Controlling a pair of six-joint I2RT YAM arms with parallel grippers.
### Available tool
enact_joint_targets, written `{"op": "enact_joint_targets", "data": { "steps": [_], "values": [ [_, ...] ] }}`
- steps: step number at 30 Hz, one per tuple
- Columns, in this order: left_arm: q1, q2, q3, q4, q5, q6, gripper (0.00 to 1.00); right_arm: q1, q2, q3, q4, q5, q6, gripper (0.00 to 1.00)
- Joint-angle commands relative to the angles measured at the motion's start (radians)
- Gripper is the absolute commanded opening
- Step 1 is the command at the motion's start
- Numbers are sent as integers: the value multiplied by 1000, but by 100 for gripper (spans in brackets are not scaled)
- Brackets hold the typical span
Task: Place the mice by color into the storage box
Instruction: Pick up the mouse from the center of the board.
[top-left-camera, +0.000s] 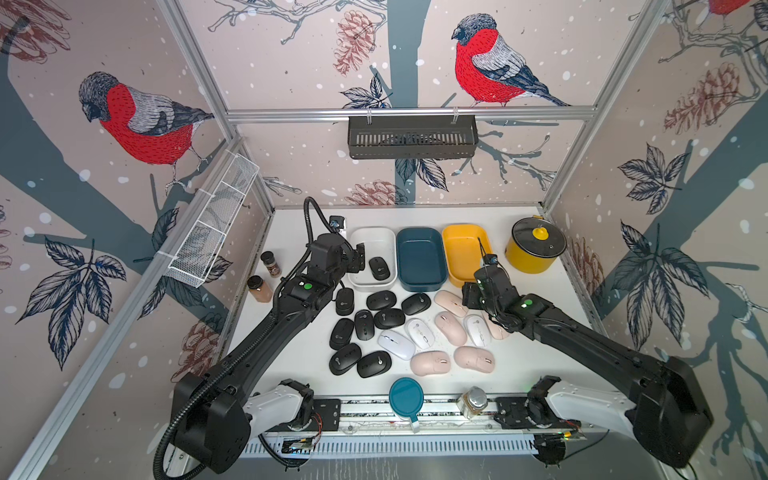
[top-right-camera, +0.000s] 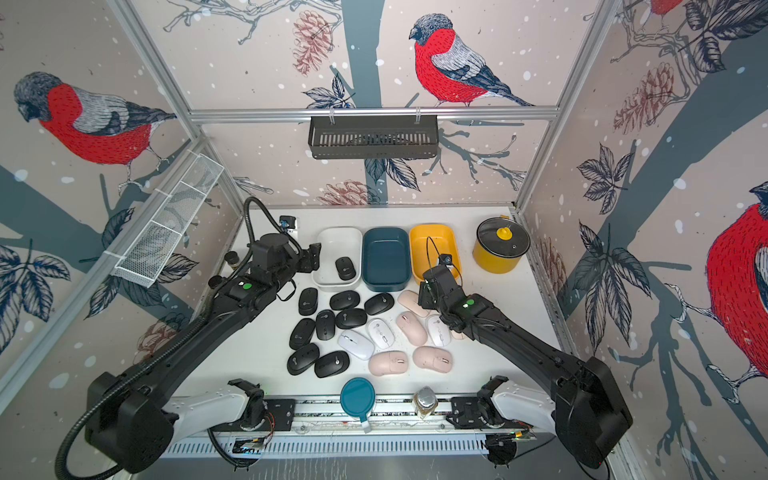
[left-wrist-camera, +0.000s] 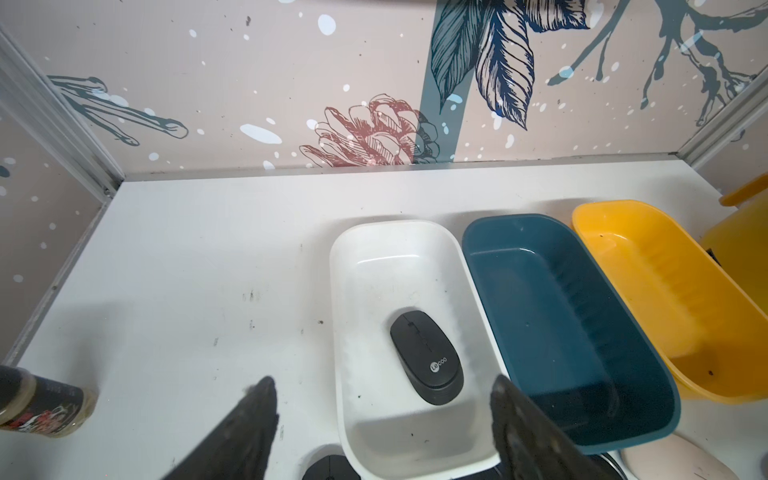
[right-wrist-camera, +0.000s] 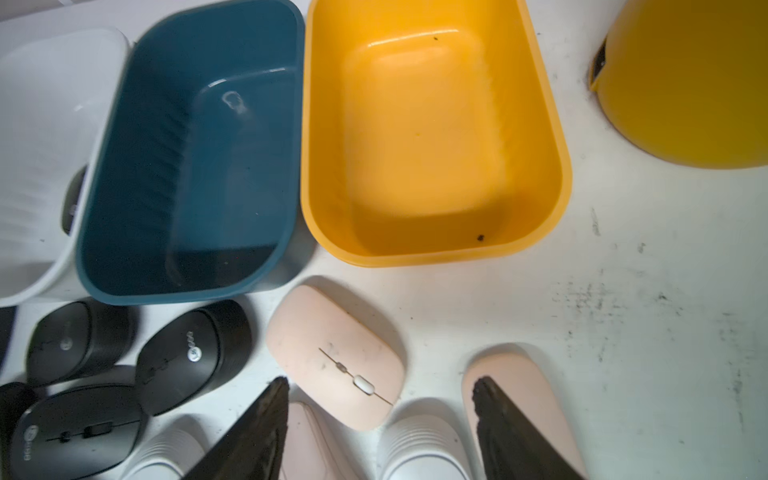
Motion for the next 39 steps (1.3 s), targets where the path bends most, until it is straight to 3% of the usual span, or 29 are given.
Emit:
{"op": "enact_joint_targets", "data": {
  "steps": [1, 12, 39],
  "values": [
    [-2, 7, 0, 41, -3, 20, 79, 3, -2, -17, -91, -21, 43, 70],
    [-2, -41, -65, 65, 1, 17, 79, 46, 5, -84, -158, -65, 139, 69],
    [-2, -19, -58, 49, -35, 31, 79, 36, 97, -110, -124, -124, 139, 71]
  ]
}}
